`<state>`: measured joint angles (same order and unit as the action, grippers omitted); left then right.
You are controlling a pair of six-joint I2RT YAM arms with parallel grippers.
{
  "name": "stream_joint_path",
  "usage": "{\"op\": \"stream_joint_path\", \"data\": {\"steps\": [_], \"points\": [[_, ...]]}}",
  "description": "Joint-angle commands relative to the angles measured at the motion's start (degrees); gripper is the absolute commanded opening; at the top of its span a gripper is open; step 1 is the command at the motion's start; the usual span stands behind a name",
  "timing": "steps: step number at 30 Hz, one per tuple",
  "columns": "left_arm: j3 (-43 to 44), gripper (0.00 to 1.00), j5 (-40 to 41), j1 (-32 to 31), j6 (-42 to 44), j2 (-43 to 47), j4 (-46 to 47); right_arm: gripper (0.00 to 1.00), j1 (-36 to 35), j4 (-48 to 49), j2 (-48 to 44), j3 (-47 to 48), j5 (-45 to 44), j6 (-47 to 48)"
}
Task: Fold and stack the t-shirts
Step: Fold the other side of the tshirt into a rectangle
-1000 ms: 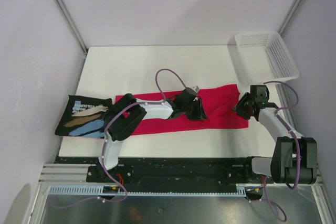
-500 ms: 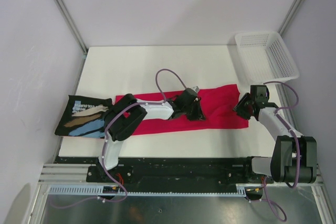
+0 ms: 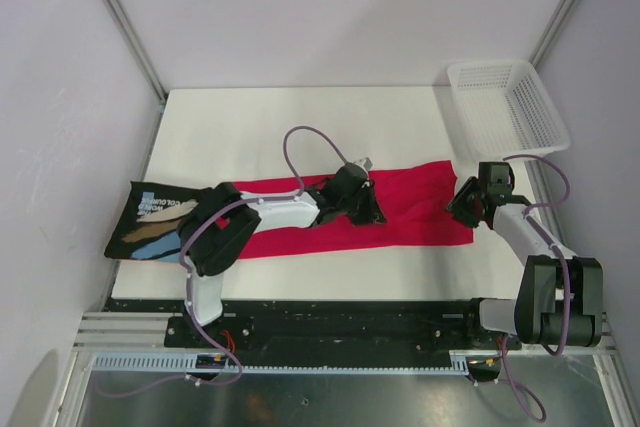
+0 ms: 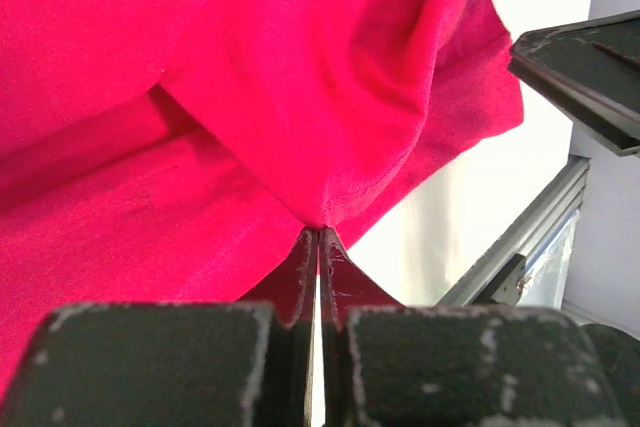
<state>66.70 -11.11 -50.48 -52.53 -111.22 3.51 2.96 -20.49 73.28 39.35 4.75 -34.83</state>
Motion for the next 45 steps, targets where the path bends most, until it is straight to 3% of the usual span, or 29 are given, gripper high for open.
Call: {"op": "stream_joint_path", "data": {"steps": [1,17,45], "points": [[-1.53,0.00,0.65,1.24,-0.13,5.03,0.90,0.39,0.29,2.10,0.49,2.07,-1.11,1.17],[-4.31,0.00,-0.70,3.59,-0.61,6.48,-0.40,0.40,-2.48,0.78,0.06,2.04,-3.06,2.91],[-0.79,0.00,-2.45,4.27,-0.51,3.51,-0.44,0.44,-6.08,-0.66,1.91,1.38,-4.10,3.55]]}}
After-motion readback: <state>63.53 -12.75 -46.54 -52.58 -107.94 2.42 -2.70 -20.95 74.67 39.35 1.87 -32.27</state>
